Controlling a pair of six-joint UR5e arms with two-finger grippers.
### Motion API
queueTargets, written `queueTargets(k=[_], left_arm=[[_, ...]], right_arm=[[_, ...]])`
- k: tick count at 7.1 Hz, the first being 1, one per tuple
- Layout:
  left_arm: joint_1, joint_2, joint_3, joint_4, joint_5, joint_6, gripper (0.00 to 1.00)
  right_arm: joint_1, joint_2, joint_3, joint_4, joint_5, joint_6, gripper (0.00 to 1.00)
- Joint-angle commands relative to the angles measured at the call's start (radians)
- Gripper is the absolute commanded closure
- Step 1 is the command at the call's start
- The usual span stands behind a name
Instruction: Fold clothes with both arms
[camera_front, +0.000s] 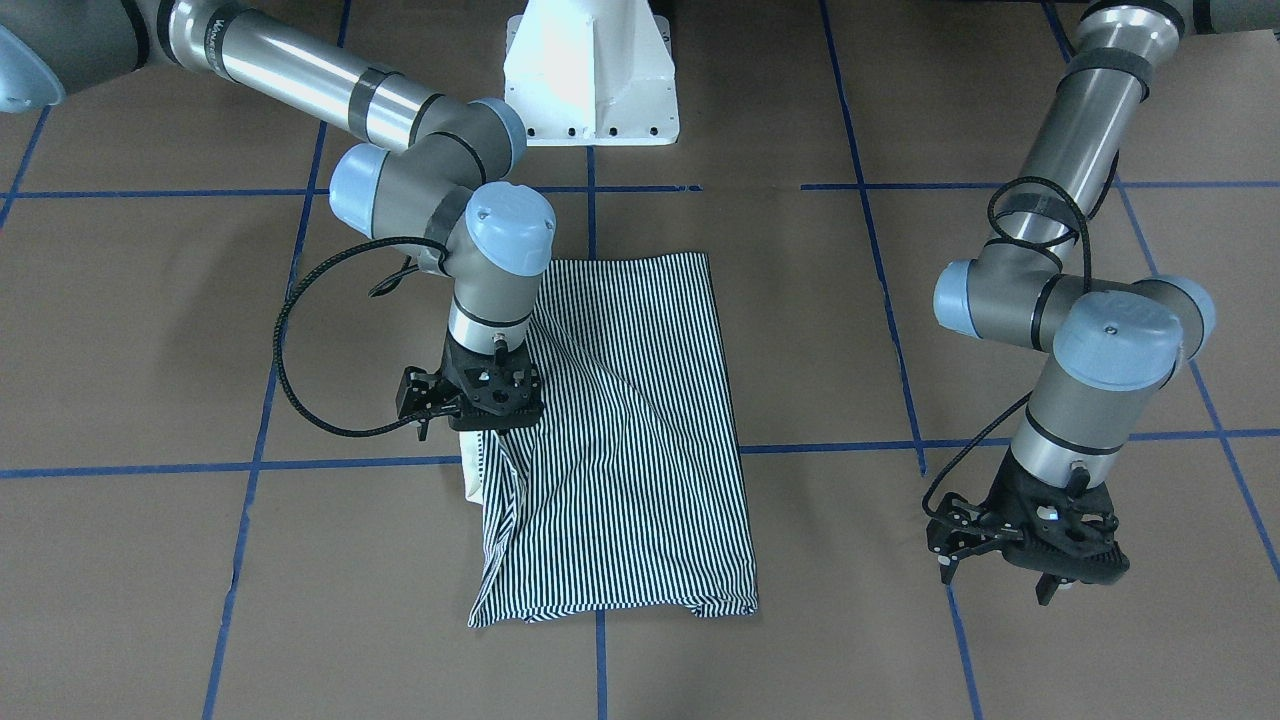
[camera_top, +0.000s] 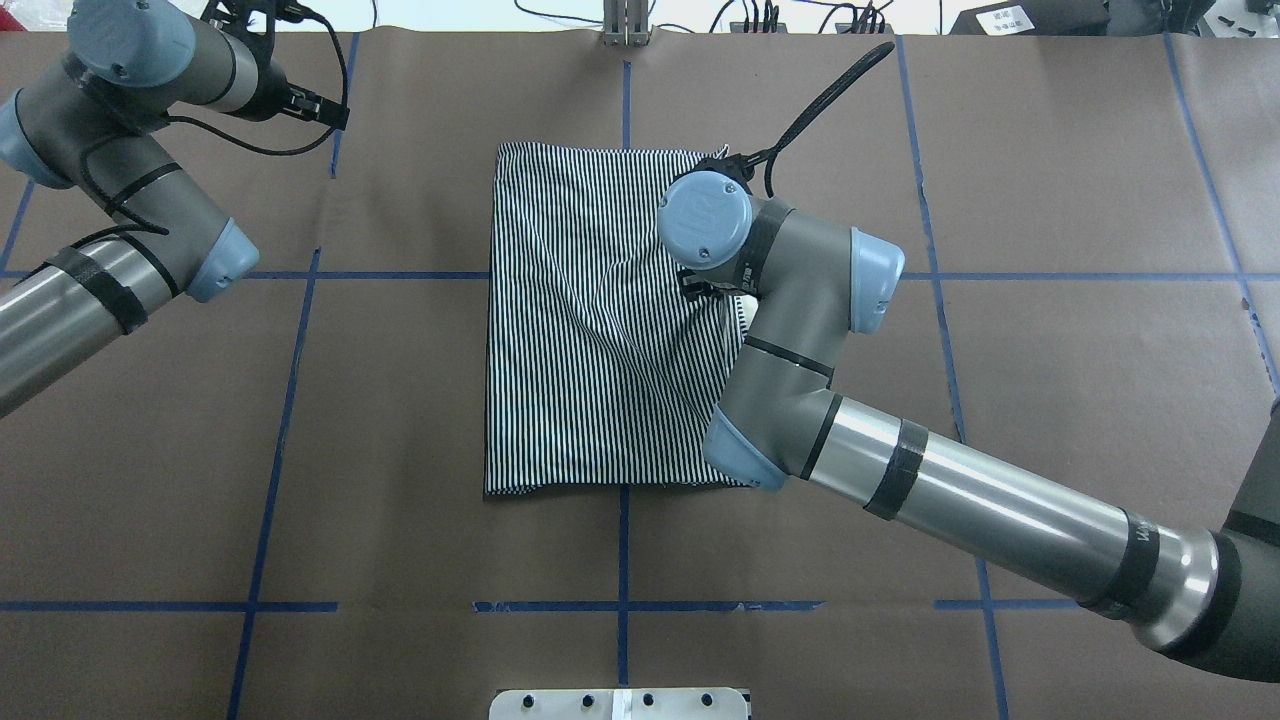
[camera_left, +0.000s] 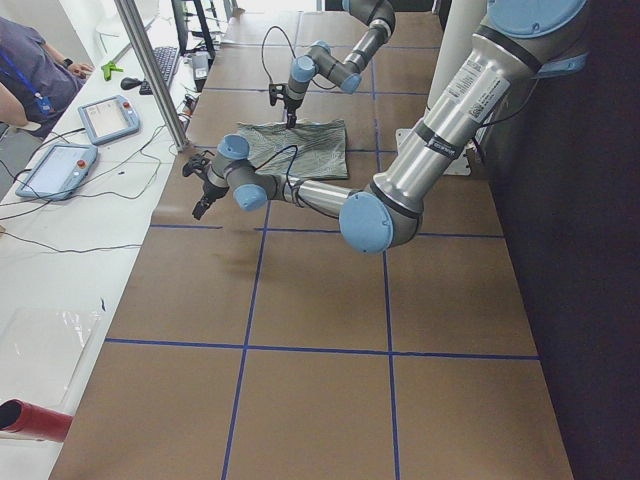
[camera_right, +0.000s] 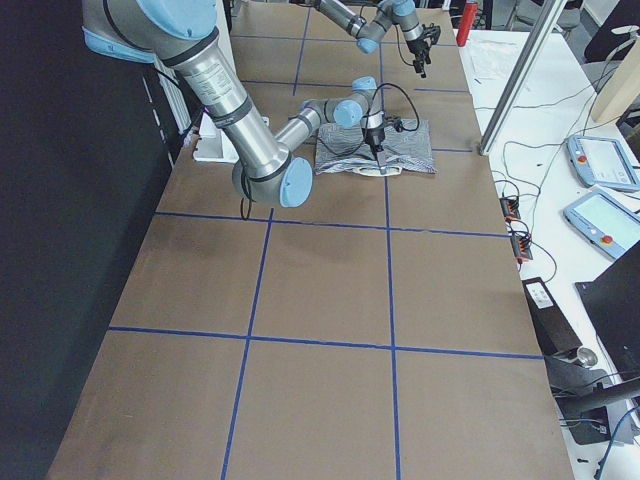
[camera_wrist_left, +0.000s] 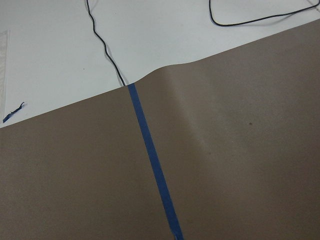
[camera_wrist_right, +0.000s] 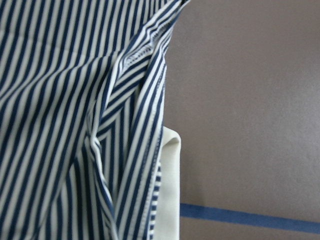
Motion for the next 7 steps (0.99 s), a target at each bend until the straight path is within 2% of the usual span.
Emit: queueTargets(k=[1,3,4,5,6,7], left_arm=[[0.000,0.000,0.000,0.000,0.000,-0.002,0.00],[0.000,-0.002,-0.001,0.000,0.000,-0.003,0.00],[0.003,-0.002,-0.017,0.000,-0.005,-0.027,0.00],[0.020,0.015,-0.070,0.005,-0.058,-0.076,0.00],[0.041,0.079,-0.184,0.011,-0.119,-0.177,0.00],[0.058,0.147,-0.334,0.015,-0.130,-0.316,0.00]], right_arm=[[0.060,-0.094,0.045,0.002,0.027,-0.129,0.00],[0.087,-0.187,0.194,0.014,0.051,-0.159,0.00],[0.088,-0.203,0.282,0.014,0.124,-0.121,0.00],[0.088,-0.230,0.383,0.017,0.186,-0.027,0.00],[0.087,-0.296,0.495,0.079,0.224,0.096,0.00],[0.077,-0.374,0.572,0.200,0.243,0.231,0.00]])
